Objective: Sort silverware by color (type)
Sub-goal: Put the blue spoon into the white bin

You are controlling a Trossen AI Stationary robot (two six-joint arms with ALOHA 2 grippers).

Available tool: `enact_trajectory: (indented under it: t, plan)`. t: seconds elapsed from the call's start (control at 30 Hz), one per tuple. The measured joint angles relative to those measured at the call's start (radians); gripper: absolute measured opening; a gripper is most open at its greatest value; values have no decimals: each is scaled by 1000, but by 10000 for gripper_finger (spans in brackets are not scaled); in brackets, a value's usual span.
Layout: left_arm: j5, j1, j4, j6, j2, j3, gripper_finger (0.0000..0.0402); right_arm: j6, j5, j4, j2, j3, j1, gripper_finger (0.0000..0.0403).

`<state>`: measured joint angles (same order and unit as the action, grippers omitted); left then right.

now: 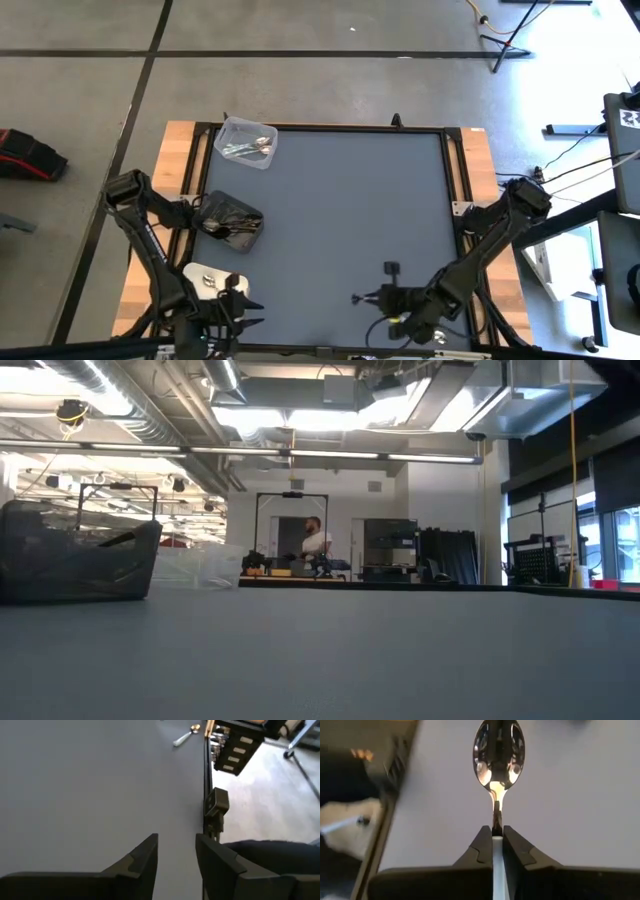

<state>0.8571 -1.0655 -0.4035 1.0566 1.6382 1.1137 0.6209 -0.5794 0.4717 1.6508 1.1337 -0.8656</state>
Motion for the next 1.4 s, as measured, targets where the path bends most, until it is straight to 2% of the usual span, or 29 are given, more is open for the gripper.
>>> enact_trajectory:
  t: [0.1, 0.17, 0.37, 0.43, 0.57, 0.63, 0.8, 1.1, 1.23, 1.4]
  plan:
    - [-43, 33, 23, -58, 14, 0, 135, -227, -30, -229, 7, -18, 46, 5]
    - [-63, 55, 46, -93, 30, 0, 148, -382, -8, -393, 23, -30, 78, 8]
    - [-83, 116, 84, -150, 60, 0, 183, -663, 188, -761, 102, -43, 189, 3]
    - [-37, 128, 110, -159, 59, 0, 185, -708, 253, -862, 134, -43, 225, 4]
    - [132, 129, 174, -256, 59, 0, 185, -752, 351, -1020, 195, -43, 279, 8]
    - [178, 129, 202, -301, 59, 0, 185, -754, 361, -1064, 219, -41, 294, 7]
    - [189, 139, 339, -432, 91, 1, 186, -721, 335, -1104, 236, -41, 318, 3]
    - [284, 156, 716, -748, 205, 1, 186, -707, 329, -1127, 236, -41, 323, 6]
    - [310, 158, 758, -779, 206, 1, 186, -703, 347, -1133, 241, -41, 321, 7]
    - [250, 201, 761, -775, 206, 1, 186, -695, 345, -1170, 261, -40, 310, 7]
